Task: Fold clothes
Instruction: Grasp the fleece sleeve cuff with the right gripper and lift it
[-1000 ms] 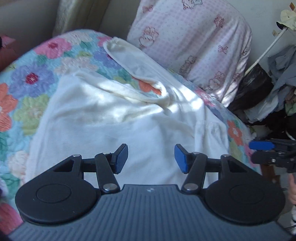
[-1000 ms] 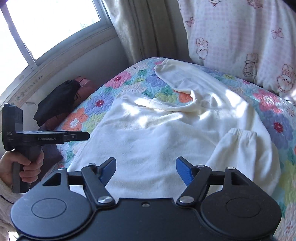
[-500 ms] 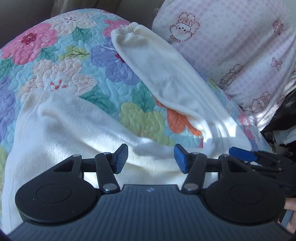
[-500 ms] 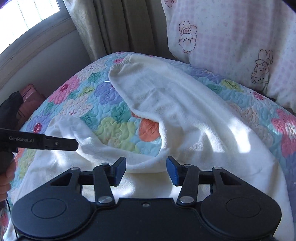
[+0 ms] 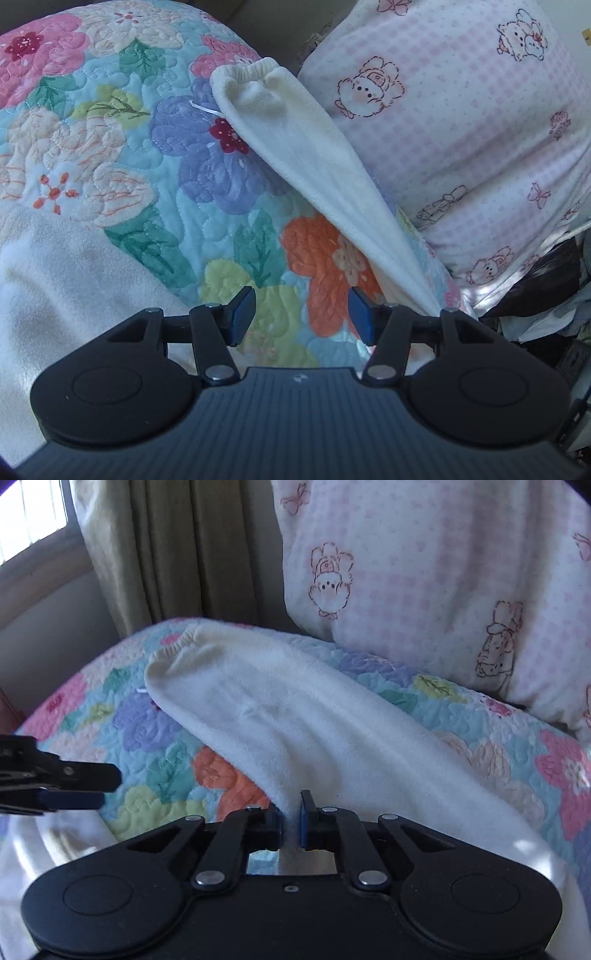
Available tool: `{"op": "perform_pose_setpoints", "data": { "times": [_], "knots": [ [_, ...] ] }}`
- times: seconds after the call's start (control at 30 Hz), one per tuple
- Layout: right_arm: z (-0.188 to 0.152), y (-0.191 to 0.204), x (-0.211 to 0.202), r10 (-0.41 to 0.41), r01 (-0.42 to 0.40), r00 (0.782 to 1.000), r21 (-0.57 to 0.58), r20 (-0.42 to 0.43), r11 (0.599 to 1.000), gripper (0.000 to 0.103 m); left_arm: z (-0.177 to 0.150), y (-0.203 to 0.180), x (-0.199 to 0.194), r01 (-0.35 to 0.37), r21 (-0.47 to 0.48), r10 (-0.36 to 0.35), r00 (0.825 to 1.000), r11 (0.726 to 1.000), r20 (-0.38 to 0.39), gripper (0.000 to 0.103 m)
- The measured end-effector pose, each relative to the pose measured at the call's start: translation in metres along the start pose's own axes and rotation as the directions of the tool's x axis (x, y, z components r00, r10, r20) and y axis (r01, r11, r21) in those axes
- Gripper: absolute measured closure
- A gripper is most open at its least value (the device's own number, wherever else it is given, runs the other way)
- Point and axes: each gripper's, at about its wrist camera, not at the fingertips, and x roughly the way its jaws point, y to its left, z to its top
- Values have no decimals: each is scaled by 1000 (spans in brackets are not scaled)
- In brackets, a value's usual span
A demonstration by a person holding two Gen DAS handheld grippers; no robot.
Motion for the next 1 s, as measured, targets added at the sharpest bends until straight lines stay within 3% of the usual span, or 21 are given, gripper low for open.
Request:
{"op": "perform_pose_setpoints", "data": {
  "times": [0.07,0.17,0.43,0.47,0.5,0.53,0.6,0.67,0.73,0.77,0.83,0.93,0.97,1.0],
  "knots": [
    [-14,-5,-40,70,-74,995,72,66,995,93,-5,-3,1,82,-45,-81,997,996,11,47],
    [-37,-6,-70,90,-95,993,53,74,994,93,-15,-6,14,190,-152,-190,982,970,18,41],
    [-98,-8,-102,217,-225,968,60,126,972,93,-46,-30,58,104,-189,-127,986,976,-109,42],
    [-105,-7,-105,241,-249,962,57,125,967,93,-49,-33,62,100,-185,-123,985,978,-119,53],
    [-112,-7,-107,265,-273,956,54,124,960,93,-50,-39,55,125,-148,-139,986,981,-94,72],
    [-118,-6,-108,282,-288,953,39,115,957,93,-50,-46,49,148,-111,-156,985,983,-68,97],
    [-131,-6,-109,300,-303,948,16,103,953,91,-52,-60,35,191,-33,-192,981,981,-19,98],
    [-140,-16,-110,320,-328,942,82,96,941,85,-56,-75,17,246,48,-247,969,968,27,98],
    [-147,-33,-119,383,-389,921,205,68,898,65,-64,-92,-6,344,113,-351,935,932,44,98],
    [-151,-39,-129,406,-410,911,244,68,879,51,-72,-98,-17,413,141,-422,906,900,35,98],
    [-158,-50,-156,398,-409,912,251,97,877,46,-89,-106,-38,535,186,-544,839,824,1,98],
    [-166,-77,-193,364,-385,923,292,125,876,36,-143,-105,-64,677,238,-663,734,696,-149,98],
    [-171,-91,-202,364,-392,920,342,145,854,34,-164,-97,-72,693,241,-664,720,679,-200,98],
    [-177,-106,-211,363,-399,917,393,166,828,33,-184,-88,-77,695,250,-650,719,675,-245,98]
  ]
}}
